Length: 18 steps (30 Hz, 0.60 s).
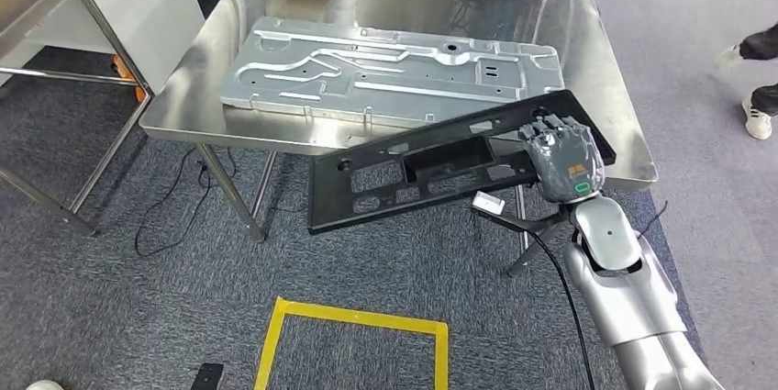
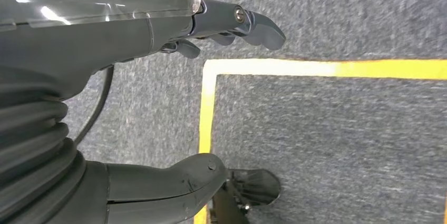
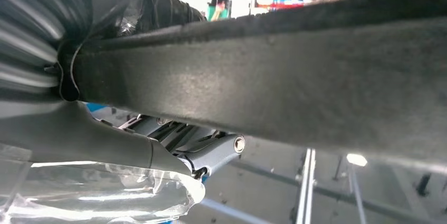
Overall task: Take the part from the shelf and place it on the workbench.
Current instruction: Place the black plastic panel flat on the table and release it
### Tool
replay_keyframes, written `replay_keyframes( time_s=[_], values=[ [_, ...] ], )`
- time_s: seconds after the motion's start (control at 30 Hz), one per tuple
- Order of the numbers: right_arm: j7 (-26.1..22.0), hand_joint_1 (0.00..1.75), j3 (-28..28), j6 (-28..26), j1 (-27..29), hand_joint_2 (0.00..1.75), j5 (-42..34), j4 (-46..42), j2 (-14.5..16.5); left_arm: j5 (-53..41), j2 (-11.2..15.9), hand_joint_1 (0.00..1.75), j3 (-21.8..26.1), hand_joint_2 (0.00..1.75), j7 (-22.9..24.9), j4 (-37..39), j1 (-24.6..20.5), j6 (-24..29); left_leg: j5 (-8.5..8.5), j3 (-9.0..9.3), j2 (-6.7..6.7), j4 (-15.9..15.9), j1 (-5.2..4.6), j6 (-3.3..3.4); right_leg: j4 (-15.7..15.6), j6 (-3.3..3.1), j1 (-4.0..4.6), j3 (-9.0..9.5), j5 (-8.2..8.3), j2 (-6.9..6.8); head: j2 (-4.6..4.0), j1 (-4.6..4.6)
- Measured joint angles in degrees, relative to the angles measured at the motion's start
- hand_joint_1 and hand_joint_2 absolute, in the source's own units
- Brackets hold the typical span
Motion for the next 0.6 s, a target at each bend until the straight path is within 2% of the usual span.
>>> replay_keyframes(
  time_s=[0.07, 0.17, 0.23, 0.3, 0.33, 0.37, 0.4, 0.43, 0.5, 0.53, 0.6],
  values=[
    [0.89, 1.75, 0.77, -0.68, -1.32, 1.75, 0.51, 0.69, 0.57, 0.02, -0.07, 0.0, -0.01, 1.75, 0.05, -0.01, -0.13, -0.02, -0.19, 0.01, 0.04, -0.16, 0.02, -0.57, -1.54, -0.42, 0.35, 0.7, -0.23, -0.01, 0.01, 0.01],
    [2.04, 1.75, 1.31, -1.72, -2.13, 1.75, 1.06, 1.21, 1.22, 0.05, -0.02, 0.0, -0.03, 1.75, 0.08, -0.01, -0.19, -0.01, -1.08, 0.07, 0.11, 0.6, 0.02, -1.54, -2.8, -0.95, -0.05, 1.75, -0.28, -0.09, 0.01, -0.01],
    [2.85, 1.75, 1.46, -2.71, -2.44, 1.75, 1.17, 1.45, 1.62, 0.15, -0.01, 0.0, -0.03, 1.75, 0.07, -0.01, -0.21, 0.01, -3.59, -2.38, 0.17, 5.69, 0.21, -2.09, -3.4, -1.37, -0.34, 2.55, -0.4, -0.25, 0.01, -0.02],
    [3.6, 1.75, 1.47, -3.81, -2.58, 1.75, 1.02, 1.57, 1.79, 0.27, 0.02, 0.0, -0.03, 1.75, 0.07, -0.01, -0.08, 0.02, -6.13, -6.54, 0.19, 12.89, 0.5, -2.54, -3.36, -1.61, -0.36, 2.89, -0.81, -0.27, 0.02, -0.03],
    [3.84, 1.75, 1.42, -4.23, -2.56, 1.75, 0.81, 1.58, 1.8, 0.36, 0.07, 0.0, -0.03, 1.75, 0.07, -0.01, 0.04, 0.04, -6.19, -7.95, 0.2, 14.88, 0.63, -2.74, -3.3, -1.58, -0.39, 3.1, -1.04, -0.21, 0.02, -0.03],
    [3.94, 1.75, 1.28, -4.53, -2.55, 1.75, 0.41, 1.57, 1.77, 0.47, 0.12, 0.0, -0.03, 1.75, 0.07, -0.01, 0.15, 0.05, -5.15, -8.47, 0.21, 14.96, 0.76, -2.91, -3.21, -1.46, -0.45, 3.38, -1.33, -0.14, 0.01, -0.03],
    [3.88, 1.75, 0.93, -4.7, -2.55, 1.75, -0.31, 1.53, 1.65, 0.58, 0.16, 0.0, -0.03, 1.75, 0.04, -0.01, 0.22, 0.07, -3.07, -7.87, 0.23, 12.8, 0.91, -3.05, -3.04, -1.26, -0.56, 3.72, -1.68, -0.07, 0.01, -0.03],
    [3.68, 1.75, 0.37, -4.75, -2.6, 1.75, -1.31, 1.44, 1.38, 0.69, 0.2, 0.0, -0.03, 1.75, -0.01, -0.01, 0.27, 0.07, -0.62, -6.45, 0.24, 9.03, 1.07, -3.16, -2.77, -0.98, -0.66, 4.07, -2.12, -0.03, 0.02, -0.03],
    [3.07, 1.75, -1.3, -4.69, -3.09, 1.75, -3.88, 1.07, 0.36, 0.84, 0.24, 0.0, -0.03, 1.75, -0.16, 0.01, 0.39, 0.07, 2.08, -3.72, 0.17, 2.81, 1.12, -3.07, -2.12, -0.27, -0.64, 4.34, -2.97, -0.03, 0.02, -0.02],
    [2.81, 1.75, -2.2, -4.63, -3.5, 1.75, -5.09, 0.81, -0.34, 0.92, 0.25, 0.0, -0.03, 1.75, -0.24, 0.01, 0.5, 0.07, 2.26, -3.11, 0.13, 1.42, 1.04, -2.82, -1.88, 0.07, -0.57, 4.29, -3.22, -0.02, 0.01, -0.01],
    [2.39, 1.75, -4.0, -4.49, -4.29, 1.75, -7.18, 0.23, -2.01, 1.18, 0.25, 0.0, -0.03, 1.75, -0.34, 0.02, 0.79, 0.08, 1.83, -3.02, 0.06, 1.2, 0.76, -1.92, -1.86, 0.64, -0.56, 4.2, -3.37, 0.0, 0.01, 0.0]
  ],
)
